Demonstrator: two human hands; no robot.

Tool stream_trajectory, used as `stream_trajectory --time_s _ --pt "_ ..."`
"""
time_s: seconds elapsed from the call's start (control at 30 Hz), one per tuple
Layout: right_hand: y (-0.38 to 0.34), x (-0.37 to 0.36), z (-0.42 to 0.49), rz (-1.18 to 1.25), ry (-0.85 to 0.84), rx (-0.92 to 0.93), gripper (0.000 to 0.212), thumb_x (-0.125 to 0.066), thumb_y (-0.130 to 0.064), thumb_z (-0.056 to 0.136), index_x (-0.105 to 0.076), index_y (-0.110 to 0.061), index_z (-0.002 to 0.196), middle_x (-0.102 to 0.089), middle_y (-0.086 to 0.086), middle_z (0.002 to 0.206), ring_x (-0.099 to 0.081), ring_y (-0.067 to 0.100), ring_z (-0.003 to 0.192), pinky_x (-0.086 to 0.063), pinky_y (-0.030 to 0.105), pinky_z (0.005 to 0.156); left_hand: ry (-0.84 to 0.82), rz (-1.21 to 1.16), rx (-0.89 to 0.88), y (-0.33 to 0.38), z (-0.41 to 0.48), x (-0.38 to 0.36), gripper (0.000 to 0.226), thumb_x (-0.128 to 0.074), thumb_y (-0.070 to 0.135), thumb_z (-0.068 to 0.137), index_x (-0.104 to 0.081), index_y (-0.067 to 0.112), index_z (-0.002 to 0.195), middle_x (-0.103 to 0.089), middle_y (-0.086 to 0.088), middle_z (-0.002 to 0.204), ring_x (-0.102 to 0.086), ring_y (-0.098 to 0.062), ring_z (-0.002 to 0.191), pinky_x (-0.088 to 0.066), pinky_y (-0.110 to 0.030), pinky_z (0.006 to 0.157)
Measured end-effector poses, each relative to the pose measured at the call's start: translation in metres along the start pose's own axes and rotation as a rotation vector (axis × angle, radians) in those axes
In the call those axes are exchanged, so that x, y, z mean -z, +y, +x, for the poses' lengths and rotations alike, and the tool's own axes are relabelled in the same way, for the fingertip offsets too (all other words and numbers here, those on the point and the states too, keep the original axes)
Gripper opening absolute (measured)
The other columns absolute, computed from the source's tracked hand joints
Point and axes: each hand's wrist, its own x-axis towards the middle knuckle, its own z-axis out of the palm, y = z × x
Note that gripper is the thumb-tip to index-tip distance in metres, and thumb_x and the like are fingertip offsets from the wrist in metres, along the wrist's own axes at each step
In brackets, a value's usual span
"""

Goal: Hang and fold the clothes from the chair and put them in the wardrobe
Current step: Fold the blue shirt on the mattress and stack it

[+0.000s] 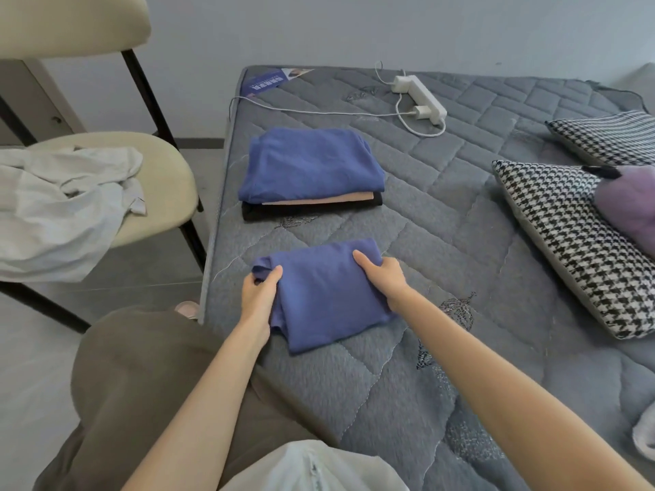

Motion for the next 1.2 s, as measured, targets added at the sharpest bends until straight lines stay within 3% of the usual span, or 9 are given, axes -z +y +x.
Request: stream_trajectory --time_s 0.17,0.3,0.43,0.63,0.73,0.87,1.0,1.1,1.2 --pt "0.009 -0.012 -0.006 -0.117 0.149 0.163 0.041 -0.052 -0.046 0.093 -0.062 -0.007 0.098 -0.065 0.005 0.097 -0.059 0.021 0.092 -0.042 0.030 0.076 -0.034 0.341 -0.142 -0.016 -0.006 -0.006 0.062 -0.060 0.039 0.090 -0.034 0.009 0.139 -0.057 -0.008 0.128 -0.057 -0.027 0.113 -0.047 -0.045 0.098" --pt "0.017 -0.008 -0.009 -0.141 0.123 0.181 0.040 -0.049 -0.047 0.094 -0.055 -0.009 0.106 -0.061 0.003 0.103 -0.058 0.021 0.095 -0.042 0.032 0.080 -0.025 0.496 -0.182 -0.022 -0.013 -0.012 0.050 -0.047 0.037 0.097 -0.035 0.009 0.136 -0.058 -0.011 0.125 -0.057 -0.031 0.110 -0.046 -0.043 0.093" --pt "0.020 -0.001 -0.009 -0.060 0.038 0.157 0.037 -0.049 -0.045 0.096 -0.047 -0.013 0.112 -0.055 -0.007 0.098 -0.054 0.006 0.087 -0.040 0.026 0.072 -0.026 0.425 -0.168 -0.020 -0.010 -0.012 0.038 -0.042 0.035 0.099 -0.042 0.012 0.129 -0.060 -0.009 0.120 -0.059 -0.028 0.104 -0.047 -0.043 0.092" --pt "0.005 0.004 -0.006 0.126 0.038 0.188 0.034 -0.053 -0.040 0.096 -0.048 -0.011 0.113 -0.057 -0.003 0.102 -0.057 0.010 0.091 -0.043 0.022 0.068 -0.038 0.314 -0.197 -0.001 -0.002 -0.019 0.031 -0.043 0.035 0.100 -0.048 0.012 0.121 -0.061 -0.007 0.114 -0.060 -0.022 0.097 -0.049 -0.038 0.083" --pt "-0.019 0.009 -0.003 0.155 0.053 0.251 0.033 -0.053 -0.039 0.096 -0.048 -0.010 0.113 -0.056 -0.005 0.099 -0.056 0.005 0.085 -0.042 0.019 0.066 -0.058 0.272 -0.227 0.025 0.002 -0.025 0.031 -0.042 0.036 0.100 -0.048 0.014 0.121 -0.060 -0.004 0.114 -0.059 -0.020 0.098 -0.046 -0.033 0.080" --pt "-0.068 0.016 0.009 0.207 0.033 0.314 0.030 -0.053 -0.037 0.096 -0.047 -0.012 0.112 -0.056 -0.008 0.100 -0.056 0.002 0.085 -0.042 0.016 0.066 -0.090 0.196 -0.293 0.075 0.017 -0.037 0.033 -0.043 0.039 0.099 -0.051 0.013 0.118 -0.062 -0.005 0.115 -0.062 -0.022 0.101 -0.052 -0.039 0.087" --pt "-0.121 0.016 0.031 0.246 0.028 0.348 0.031 -0.053 -0.037 0.097 -0.046 -0.012 0.113 -0.056 -0.006 0.101 -0.056 0.002 0.085 -0.043 0.017 0.065 -0.112 0.206 -0.359 0.130 0.040 -0.055 0.026 -0.042 0.040 0.100 -0.050 0.016 0.107 -0.061 0.001 0.102 -0.062 -0.017 0.090 -0.052 -0.036 0.079" --pt "-0.156 0.013 0.054 0.250 0.028 0.348 0.035 -0.052 -0.040 0.096 -0.046 -0.012 0.116 -0.057 -0.006 0.101 -0.057 0.005 0.087 -0.044 0.020 0.066 -0.095 0.248 -0.384 0.166 0.065 -0.070 0.030 -0.041 0.039 0.101 -0.052 0.014 0.114 -0.062 0.002 0.101 -0.061 -0.014 0.087 -0.050 -0.031 0.076" --pt "-0.183 0.009 0.080 0.259 0.046 0.339 0.033 -0.053 -0.040 0.096 -0.046 -0.012 0.114 -0.057 -0.006 0.098 -0.057 0.007 0.086 -0.044 0.021 0.066 -0.079 0.262 -0.346 0.192 0.093 -0.085 0.040 -0.041 0.039 0.100 -0.051 0.010 0.126 -0.062 -0.005 0.116 -0.061 -0.020 0.099 -0.050 -0.036 0.087"
